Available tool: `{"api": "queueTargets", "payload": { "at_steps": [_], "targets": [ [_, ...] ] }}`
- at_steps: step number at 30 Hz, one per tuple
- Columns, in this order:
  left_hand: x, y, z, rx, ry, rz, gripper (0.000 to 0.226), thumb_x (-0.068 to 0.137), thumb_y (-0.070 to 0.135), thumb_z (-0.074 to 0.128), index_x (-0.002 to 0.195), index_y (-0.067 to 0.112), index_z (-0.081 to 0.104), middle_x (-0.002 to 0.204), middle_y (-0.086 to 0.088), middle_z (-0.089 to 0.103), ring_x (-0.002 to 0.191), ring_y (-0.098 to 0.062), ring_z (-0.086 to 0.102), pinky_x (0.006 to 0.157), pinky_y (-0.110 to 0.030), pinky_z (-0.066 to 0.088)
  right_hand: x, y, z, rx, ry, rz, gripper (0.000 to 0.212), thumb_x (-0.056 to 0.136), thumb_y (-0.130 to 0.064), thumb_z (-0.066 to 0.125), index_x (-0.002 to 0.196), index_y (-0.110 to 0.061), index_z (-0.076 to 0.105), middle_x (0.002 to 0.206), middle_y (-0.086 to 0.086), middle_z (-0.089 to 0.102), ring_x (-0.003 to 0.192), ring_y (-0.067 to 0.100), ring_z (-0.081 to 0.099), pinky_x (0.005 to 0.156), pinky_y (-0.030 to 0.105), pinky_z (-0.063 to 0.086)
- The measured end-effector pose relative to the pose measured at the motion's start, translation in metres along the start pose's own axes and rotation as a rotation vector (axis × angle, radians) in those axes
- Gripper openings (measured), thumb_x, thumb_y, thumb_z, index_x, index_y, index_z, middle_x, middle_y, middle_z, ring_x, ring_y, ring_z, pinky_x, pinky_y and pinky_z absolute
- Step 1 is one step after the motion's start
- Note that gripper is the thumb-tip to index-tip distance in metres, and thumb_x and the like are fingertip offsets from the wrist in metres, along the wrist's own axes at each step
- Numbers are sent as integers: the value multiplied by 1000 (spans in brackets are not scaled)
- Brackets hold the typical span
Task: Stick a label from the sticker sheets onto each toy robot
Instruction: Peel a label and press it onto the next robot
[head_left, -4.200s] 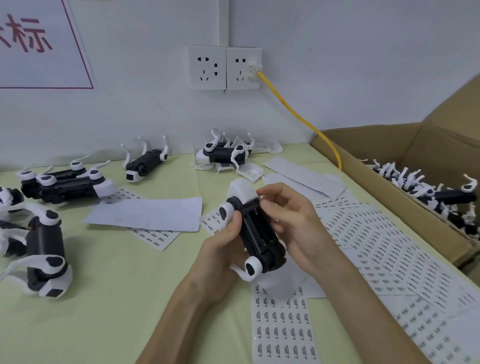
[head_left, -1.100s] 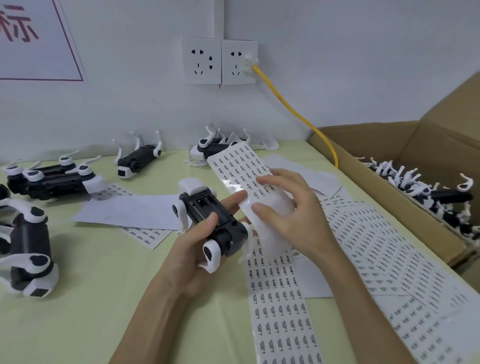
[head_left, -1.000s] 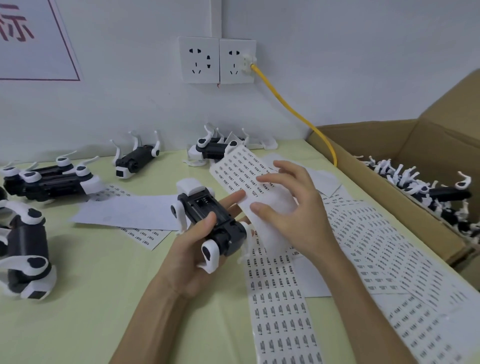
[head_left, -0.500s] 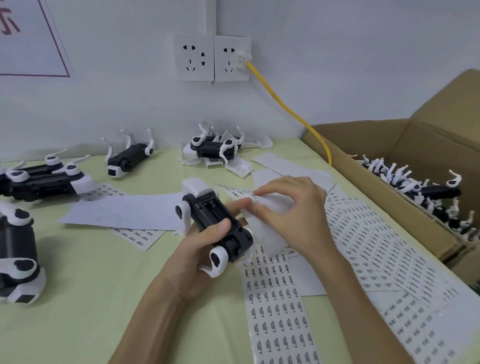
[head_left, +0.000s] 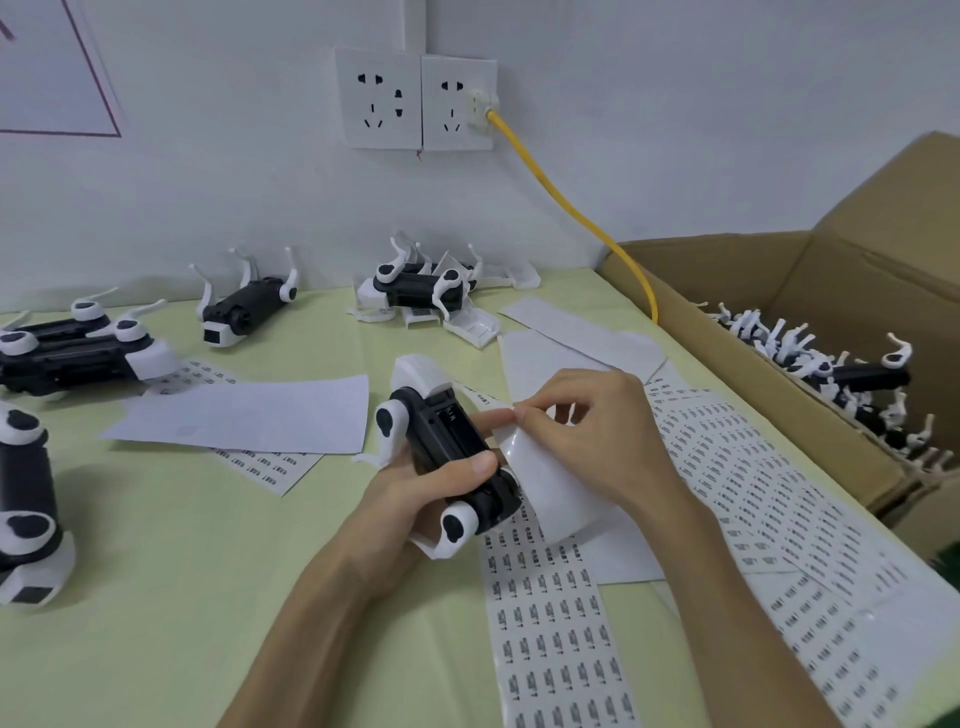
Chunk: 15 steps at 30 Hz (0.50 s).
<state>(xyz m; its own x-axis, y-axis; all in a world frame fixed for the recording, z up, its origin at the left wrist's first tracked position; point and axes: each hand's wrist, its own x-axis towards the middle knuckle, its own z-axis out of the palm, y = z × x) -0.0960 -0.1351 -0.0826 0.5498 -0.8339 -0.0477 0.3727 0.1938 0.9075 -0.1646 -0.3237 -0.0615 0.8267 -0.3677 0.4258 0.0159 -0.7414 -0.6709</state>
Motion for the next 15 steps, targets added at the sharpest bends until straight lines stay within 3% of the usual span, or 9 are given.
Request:
{"api": "queueTargets", "payload": {
  "at_steps": [6,10,15],
  "targets": [
    [0,-2,0,-8,27,-46,63,70,35,81,129,20,70,130,-12,72,122,-31,68,91,-34,59,1,2,-2,26,15,48,19,80,-12,74,67,-25,74,71,-14,70,65,10,60,60,10,41],
    [0,-1,0,-1,51,-42,59,68,35,81,125,23,73,129,-9,73,119,-30,70,88,-34,60,1,1,-2,33,-12,37,18,85,-15,75,73,-28,74,77,-16,70,68,10,59,63,11,42],
    [0,-1,0,20,46,-44,70,69,36,80,135,17,65,129,-12,73,119,-30,70,89,-33,59,1,0,-5,51,-50,41,16,85,-18,77,77,-32,76,79,-17,71,72,9,61,67,12,44]
  ]
}}
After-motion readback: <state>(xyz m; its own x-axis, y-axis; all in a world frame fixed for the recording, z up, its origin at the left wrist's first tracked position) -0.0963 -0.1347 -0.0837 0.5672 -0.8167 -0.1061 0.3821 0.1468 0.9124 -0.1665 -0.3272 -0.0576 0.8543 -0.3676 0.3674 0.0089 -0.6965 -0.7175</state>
